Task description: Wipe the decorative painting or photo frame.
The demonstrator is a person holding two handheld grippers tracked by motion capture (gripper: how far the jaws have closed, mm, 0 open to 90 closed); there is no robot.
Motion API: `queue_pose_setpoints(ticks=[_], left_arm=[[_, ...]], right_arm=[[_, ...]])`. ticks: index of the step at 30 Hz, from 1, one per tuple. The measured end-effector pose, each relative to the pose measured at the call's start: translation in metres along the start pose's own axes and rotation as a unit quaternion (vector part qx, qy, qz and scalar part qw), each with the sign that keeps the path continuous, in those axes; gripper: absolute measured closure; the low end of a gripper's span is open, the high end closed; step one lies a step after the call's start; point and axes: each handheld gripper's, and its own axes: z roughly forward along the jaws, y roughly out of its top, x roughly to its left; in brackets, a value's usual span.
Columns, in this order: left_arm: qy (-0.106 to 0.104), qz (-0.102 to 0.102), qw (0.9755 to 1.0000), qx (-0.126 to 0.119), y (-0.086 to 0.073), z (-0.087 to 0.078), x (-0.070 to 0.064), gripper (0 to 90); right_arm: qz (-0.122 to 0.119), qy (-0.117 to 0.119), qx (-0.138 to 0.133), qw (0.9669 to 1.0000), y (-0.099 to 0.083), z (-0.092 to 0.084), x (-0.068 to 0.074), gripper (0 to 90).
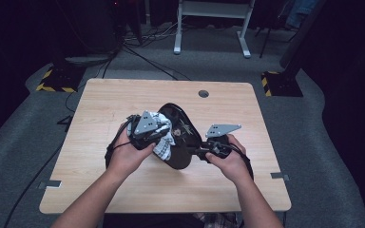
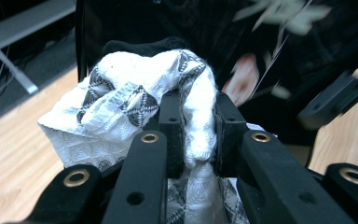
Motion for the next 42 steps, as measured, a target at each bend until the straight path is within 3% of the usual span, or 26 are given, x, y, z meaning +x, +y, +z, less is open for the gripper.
queue_pose_setpoints(ticks=[4,11,14,22,35,38,42], left_arm=[[0.004,0.017,0.9998,-0.001,0.003,0.002,-0.006,77.7],[-0.012,0.003,0.9999,0.004,-0.014,0.008,-0.007,77.4],[-0.009,0.006,0.9999,0.008,-0.01,0.006,-0.009,77.5],[-0.01,0.017,0.9998,-0.008,0.005,0.004,-0.013,77.3],[-0.034,0.005,0.9993,0.015,-0.022,0.016,-0.018,77.3],[-0.031,0.007,0.9993,0.021,-0.017,0.014,-0.018,77.4],[-0.026,0.012,0.9996,0.007,-0.007,0.01,-0.017,77.3]], right_arm=[[0.001,-0.001,0.0,1.0,-0.001,-0.001,0.0,76.4],[0.002,-0.001,0.001,1.0,-0.001,-0.001,0.0,76.4],[0.0,-0.001,0.001,1.0,0.0,0.0,0.0,76.4],[-0.001,0.0,0.002,1.0,0.0,-0.001,-0.001,76.6],[0.002,-0.002,0.004,1.0,-0.001,-0.001,-0.001,76.7],[0.001,-0.001,0.003,1.0,0.0,0.0,-0.001,76.7],[0.001,-0.001,0.003,1.0,0.0,-0.001,-0.001,76.7]])
